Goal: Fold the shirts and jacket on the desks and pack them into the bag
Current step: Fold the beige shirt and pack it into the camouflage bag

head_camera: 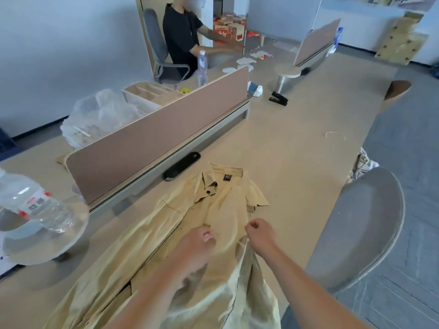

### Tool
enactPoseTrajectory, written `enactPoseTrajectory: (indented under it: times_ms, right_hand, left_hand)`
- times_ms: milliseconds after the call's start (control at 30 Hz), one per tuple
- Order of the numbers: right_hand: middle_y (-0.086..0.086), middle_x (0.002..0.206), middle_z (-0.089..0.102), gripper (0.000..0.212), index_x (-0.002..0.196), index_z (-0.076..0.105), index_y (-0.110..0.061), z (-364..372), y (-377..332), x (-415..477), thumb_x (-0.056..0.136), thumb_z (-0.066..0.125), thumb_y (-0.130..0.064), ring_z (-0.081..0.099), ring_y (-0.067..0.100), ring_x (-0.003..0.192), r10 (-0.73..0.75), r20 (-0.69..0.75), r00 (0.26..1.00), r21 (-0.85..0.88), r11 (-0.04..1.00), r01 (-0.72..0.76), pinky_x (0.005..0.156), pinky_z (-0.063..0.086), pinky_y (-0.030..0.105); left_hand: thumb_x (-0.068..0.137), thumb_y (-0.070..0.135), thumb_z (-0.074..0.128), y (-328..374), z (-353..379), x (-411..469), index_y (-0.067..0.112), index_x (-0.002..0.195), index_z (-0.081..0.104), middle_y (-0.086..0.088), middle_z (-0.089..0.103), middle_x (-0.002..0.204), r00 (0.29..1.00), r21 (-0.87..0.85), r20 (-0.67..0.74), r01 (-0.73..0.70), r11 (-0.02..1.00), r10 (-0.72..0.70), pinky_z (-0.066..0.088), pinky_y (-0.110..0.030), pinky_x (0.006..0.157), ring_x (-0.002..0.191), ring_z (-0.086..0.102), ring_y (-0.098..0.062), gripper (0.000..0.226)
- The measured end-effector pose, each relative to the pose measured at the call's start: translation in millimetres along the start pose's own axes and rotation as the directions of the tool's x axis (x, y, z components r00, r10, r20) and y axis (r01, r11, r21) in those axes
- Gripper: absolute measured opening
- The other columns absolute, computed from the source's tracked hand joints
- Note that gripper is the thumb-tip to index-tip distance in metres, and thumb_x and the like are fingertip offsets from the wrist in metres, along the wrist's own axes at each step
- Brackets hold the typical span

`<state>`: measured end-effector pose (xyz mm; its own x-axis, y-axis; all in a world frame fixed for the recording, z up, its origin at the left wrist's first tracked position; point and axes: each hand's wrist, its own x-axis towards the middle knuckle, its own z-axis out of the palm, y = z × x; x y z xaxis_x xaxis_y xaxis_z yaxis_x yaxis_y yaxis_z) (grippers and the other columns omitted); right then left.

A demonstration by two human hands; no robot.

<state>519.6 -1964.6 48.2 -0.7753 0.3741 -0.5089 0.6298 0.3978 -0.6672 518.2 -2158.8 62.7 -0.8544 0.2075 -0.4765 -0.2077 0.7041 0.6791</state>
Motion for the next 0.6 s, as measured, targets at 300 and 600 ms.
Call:
enactPoseTrajectory:
  times_ms: [300,600]
  right_hand:
    - [0.003,0.078,0.06,0.02,0.078,0.059,-0.01,-9.0,6.3,136.2,0.092,0.05,-0.02,0.054,0.02,0.07,0.067,0.135,0.989,0.001,0.998,-0.068,0.059,0.037,0.03]
    - [0.008,0.059,0.04,0.028,0.06,0.04,-0.008,-7.9,-4.3,159.2,0.086,0.046,-0.017,0.034,0.024,0.056,-0.058,0.06,0.997,0.006,0.998,0.057,0.054,0.025,0.032]
  left_hand:
    - [0.1,0.033,0.046,48.0,43.7,131.6,0.032,0.126,0.062,0.01,0.057,0.135,0.993,0.091,0.11,0.036,0.995,-0.046,0.046,-0.033,0.098,0.113,0.057,-0.011,0.031]
    - [0.104,0.023,0.039,47.9,63.6,158.0,0.015,0.124,0.061,-0.003,0.061,0.129,0.97,0.2,0.147,0.161,0.966,-0.192,0.044,-0.028,0.091,0.116,0.058,-0.02,0.031]
